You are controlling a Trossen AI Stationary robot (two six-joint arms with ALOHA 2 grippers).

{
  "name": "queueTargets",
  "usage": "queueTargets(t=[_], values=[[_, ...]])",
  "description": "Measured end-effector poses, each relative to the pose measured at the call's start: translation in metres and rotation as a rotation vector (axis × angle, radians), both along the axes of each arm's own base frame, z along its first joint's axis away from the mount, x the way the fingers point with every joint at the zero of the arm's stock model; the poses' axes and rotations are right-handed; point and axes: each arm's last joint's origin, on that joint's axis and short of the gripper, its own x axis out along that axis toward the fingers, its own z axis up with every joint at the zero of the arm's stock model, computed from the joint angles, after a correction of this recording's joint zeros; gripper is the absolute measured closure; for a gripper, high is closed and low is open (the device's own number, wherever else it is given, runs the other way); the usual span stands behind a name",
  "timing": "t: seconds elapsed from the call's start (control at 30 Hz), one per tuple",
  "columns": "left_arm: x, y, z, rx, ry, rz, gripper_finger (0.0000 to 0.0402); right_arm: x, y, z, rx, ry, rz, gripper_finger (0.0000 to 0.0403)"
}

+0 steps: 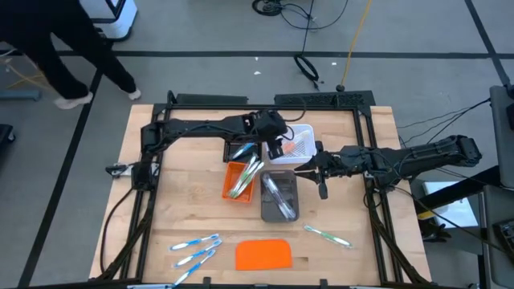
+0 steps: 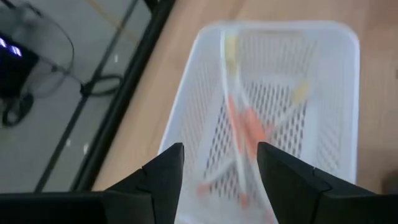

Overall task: Pick & Place Toothbrushes
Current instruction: Put the blue toothbrush into the black bin

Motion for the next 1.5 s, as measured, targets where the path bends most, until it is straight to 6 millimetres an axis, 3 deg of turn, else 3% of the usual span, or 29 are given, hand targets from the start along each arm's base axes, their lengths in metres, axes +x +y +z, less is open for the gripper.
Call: queueTargets(t=[0.17, 0.37, 0.73, 1.1, 1.5], values=[[-0.022, -0.009, 0.008, -0.091, 0.126, 0.058, 0.0194, 0.0, 0.0, -0.001, -0.001, 0.006, 0.0, 0.0344], [-0.047, -0.033, 0.015, -0.169, 0.311, 0.081, 0.0194, 0.0, 0.0, -0.002, -0.003, 0.02, -0.003, 0.0344], [-0.078, -0.107, 0.015, -0.224, 0.594, 0.098, 0.0195, -0.001, 0.0, -0.003, -0.004, 0.033, -0.003, 0.0344], [-0.112, -0.204, -0.012, -0.205, 0.723, 0.137, 0.0195, -0.001, 0.0, -0.003, -0.011, 0.034, 0.0, 0.0344], [-0.159, -0.267, -0.048, -0.311, 0.827, 0.297, 0.0195, -0.001, 0.0, -0.003, -0.014, 0.033, 0.002, 0.0344]])
